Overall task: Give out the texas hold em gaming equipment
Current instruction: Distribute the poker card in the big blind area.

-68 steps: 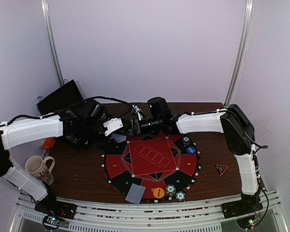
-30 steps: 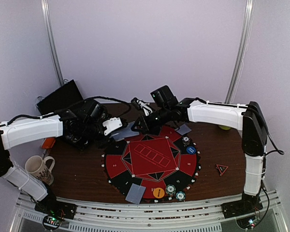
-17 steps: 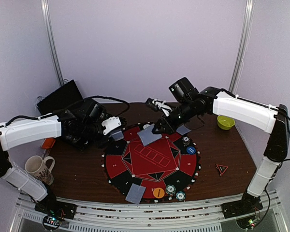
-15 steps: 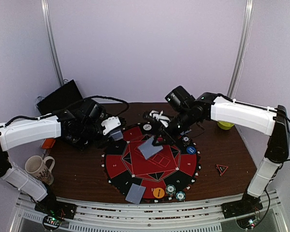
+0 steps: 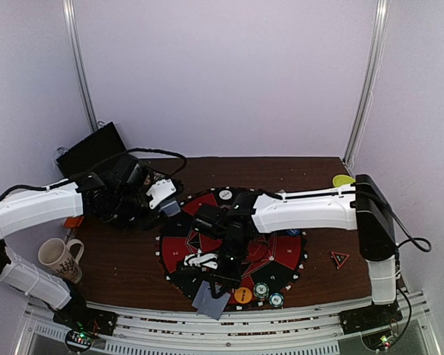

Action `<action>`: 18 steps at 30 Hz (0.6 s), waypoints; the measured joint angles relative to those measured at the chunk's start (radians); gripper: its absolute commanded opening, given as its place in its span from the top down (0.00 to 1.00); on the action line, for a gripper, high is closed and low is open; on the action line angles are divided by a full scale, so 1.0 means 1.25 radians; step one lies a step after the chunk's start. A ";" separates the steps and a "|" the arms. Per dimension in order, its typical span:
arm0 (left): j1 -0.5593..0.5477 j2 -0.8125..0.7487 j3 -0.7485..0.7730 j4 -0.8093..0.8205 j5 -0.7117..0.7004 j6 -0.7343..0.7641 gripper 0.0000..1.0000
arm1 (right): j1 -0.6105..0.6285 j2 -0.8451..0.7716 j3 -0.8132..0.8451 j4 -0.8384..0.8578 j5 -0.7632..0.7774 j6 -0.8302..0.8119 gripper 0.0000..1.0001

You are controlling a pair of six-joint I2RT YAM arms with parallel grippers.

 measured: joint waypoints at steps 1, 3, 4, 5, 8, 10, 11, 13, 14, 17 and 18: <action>0.000 -0.003 -0.002 0.000 -0.002 0.000 0.49 | 0.002 0.018 0.021 -0.011 0.000 -0.005 1.00; 0.000 -0.007 -0.005 0.000 -0.004 -0.001 0.49 | 0.005 0.051 0.067 -0.032 0.001 -0.017 1.00; 0.000 -0.008 -0.006 0.000 -0.005 -0.001 0.49 | 0.006 0.063 0.086 -0.040 0.000 -0.022 1.00; 0.000 -0.008 -0.009 0.000 -0.005 -0.001 0.49 | 0.007 0.078 0.113 -0.050 -0.001 -0.028 1.00; 0.000 -0.008 -0.014 -0.001 -0.009 0.000 0.49 | 0.007 0.103 0.162 -0.064 -0.004 -0.045 1.00; 0.000 -0.008 -0.016 -0.002 -0.010 0.000 0.49 | 0.007 0.110 0.175 -0.077 -0.004 -0.053 1.00; 0.000 -0.008 -0.016 -0.001 -0.010 0.000 0.49 | 0.007 0.113 0.180 -0.083 -0.004 -0.058 1.00; 0.000 -0.008 -0.017 -0.002 -0.011 0.000 0.48 | 0.007 0.121 0.184 -0.097 -0.004 -0.069 1.00; 0.000 -0.008 -0.017 -0.001 -0.011 0.000 0.48 | 0.007 0.126 0.185 -0.103 -0.004 -0.073 1.00; 0.000 -0.008 -0.018 -0.001 -0.012 0.000 0.48 | 0.006 0.144 0.185 -0.111 -0.004 -0.074 1.00; 0.000 -0.008 -0.019 -0.002 -0.012 0.000 0.48 | 0.006 0.150 0.187 -0.114 -0.005 -0.074 1.00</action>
